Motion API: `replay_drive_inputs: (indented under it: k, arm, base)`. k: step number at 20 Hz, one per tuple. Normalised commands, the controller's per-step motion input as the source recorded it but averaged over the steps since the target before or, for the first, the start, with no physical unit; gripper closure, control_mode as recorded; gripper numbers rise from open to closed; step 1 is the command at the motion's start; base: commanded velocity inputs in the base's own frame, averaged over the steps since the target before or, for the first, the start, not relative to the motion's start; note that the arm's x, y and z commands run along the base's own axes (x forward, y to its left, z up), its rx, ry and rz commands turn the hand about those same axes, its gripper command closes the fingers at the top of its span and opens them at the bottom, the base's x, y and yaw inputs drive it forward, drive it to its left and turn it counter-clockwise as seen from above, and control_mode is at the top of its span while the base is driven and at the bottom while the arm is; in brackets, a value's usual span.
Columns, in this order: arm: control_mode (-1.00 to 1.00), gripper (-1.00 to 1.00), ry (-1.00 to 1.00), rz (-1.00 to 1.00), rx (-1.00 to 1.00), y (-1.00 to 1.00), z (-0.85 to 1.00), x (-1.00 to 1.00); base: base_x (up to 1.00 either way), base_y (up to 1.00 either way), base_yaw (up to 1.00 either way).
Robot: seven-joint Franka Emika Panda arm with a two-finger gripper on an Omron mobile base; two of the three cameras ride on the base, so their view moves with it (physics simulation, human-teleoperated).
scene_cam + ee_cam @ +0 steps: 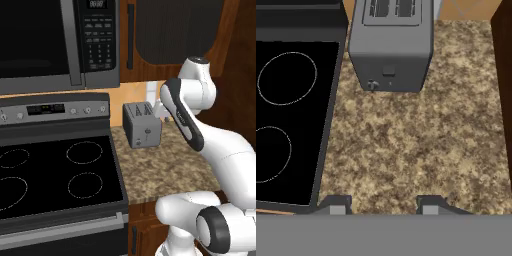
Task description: Navigate to the shelves.
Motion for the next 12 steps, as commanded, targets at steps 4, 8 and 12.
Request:
replay_drive_inputs:
  k: [4, 8, 12]
  arm:
    - [-1.00, -1.00, -0.04, 0.00, -0.02, 0.00, 0.00, -0.55]
    - [-1.00, -1.00, -0.44, 0.00, -0.10, 0.00, 0.10, -1.00]
    - [-1.00, -1.00, -0.59, 0.00, 0.00, 0.00, 0.49, -0.97]
  base:
    - [0.00, 0.00, 0.00]
    - [0.00, 0.00, 0.00]
    - [0.00, 0.00, 0.00]
